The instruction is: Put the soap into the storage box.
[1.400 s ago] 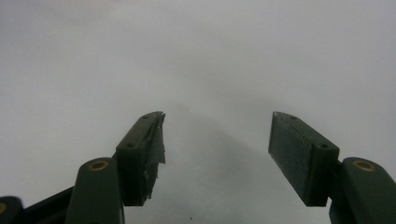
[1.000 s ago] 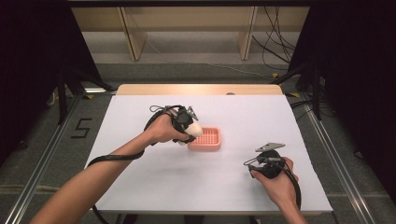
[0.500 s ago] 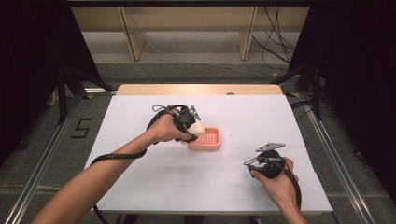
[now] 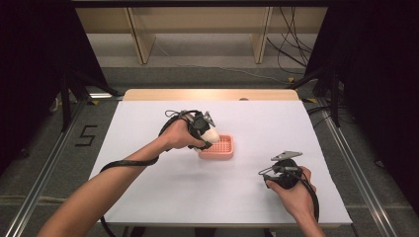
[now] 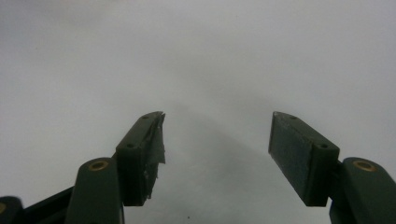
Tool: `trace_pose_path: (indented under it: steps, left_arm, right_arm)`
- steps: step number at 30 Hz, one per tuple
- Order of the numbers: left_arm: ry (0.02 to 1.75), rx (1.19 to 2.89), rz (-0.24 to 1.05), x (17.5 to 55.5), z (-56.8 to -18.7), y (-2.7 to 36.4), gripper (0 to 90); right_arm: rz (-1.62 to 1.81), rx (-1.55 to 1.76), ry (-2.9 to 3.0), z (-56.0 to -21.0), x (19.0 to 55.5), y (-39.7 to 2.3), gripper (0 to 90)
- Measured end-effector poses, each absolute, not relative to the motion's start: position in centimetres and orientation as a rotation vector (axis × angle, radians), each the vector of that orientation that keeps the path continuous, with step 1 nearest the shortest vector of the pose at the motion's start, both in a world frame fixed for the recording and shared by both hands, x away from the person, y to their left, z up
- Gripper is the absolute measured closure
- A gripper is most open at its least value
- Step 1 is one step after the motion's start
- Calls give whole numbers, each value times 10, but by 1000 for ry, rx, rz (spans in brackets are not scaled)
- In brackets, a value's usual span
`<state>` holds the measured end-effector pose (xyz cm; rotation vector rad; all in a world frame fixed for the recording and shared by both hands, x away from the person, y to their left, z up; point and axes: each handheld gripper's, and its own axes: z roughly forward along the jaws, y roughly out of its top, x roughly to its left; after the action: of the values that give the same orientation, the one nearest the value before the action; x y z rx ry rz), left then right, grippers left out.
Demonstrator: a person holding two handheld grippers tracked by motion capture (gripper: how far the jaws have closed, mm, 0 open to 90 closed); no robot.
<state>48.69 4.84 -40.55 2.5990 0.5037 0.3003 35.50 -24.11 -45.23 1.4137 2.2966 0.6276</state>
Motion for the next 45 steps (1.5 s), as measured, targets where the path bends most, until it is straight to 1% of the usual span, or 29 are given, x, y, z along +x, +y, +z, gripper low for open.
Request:
trace_pose_path:
  steps: [45]
  left_arm:
    - [451,2600,301,494,-418,27,496]
  right_arm:
    - [630,1419,2295,-452,355,-242,363]
